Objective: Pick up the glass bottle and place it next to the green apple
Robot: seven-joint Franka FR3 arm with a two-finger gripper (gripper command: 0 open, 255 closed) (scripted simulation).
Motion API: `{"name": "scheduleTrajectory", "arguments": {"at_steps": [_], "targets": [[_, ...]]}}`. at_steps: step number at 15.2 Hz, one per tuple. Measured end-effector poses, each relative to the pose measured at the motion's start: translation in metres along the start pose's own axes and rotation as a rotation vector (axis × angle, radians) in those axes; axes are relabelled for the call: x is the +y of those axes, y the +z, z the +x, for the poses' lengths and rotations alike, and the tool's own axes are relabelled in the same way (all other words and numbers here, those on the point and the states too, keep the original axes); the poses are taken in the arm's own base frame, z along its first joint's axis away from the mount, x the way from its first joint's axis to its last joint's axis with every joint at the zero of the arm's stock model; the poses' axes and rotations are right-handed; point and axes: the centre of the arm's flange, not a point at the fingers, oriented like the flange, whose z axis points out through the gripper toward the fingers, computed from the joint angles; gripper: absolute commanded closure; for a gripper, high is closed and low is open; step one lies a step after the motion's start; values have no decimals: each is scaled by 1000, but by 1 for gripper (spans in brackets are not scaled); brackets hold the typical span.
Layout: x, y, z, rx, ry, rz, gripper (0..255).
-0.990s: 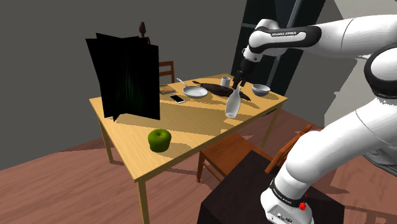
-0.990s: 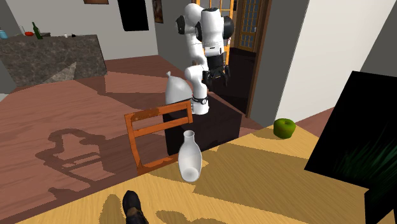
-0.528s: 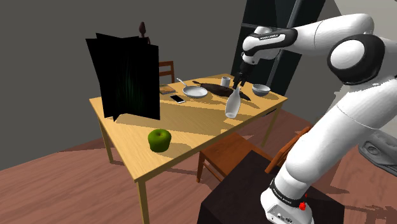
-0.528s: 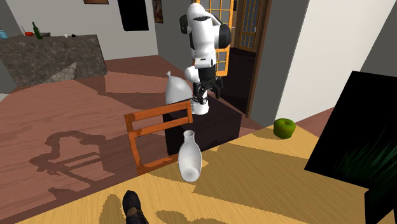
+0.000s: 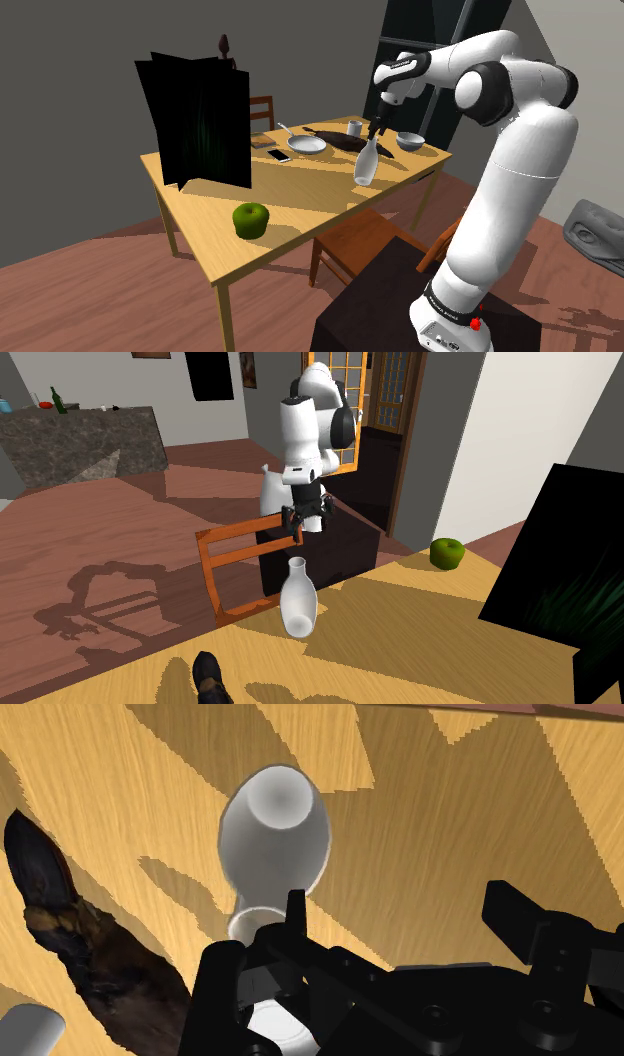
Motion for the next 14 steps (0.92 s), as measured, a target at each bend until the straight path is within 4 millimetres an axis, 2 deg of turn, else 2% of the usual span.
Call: {"name": "scheduleTrajectory", "arguments": {"at_steps": [5, 6, 14], "targets": [[57, 20, 20, -4, 1, -17, 0], [63, 24, 22, -4, 1, -18, 0], [69, 64, 24, -5, 0, -19, 0]]}}
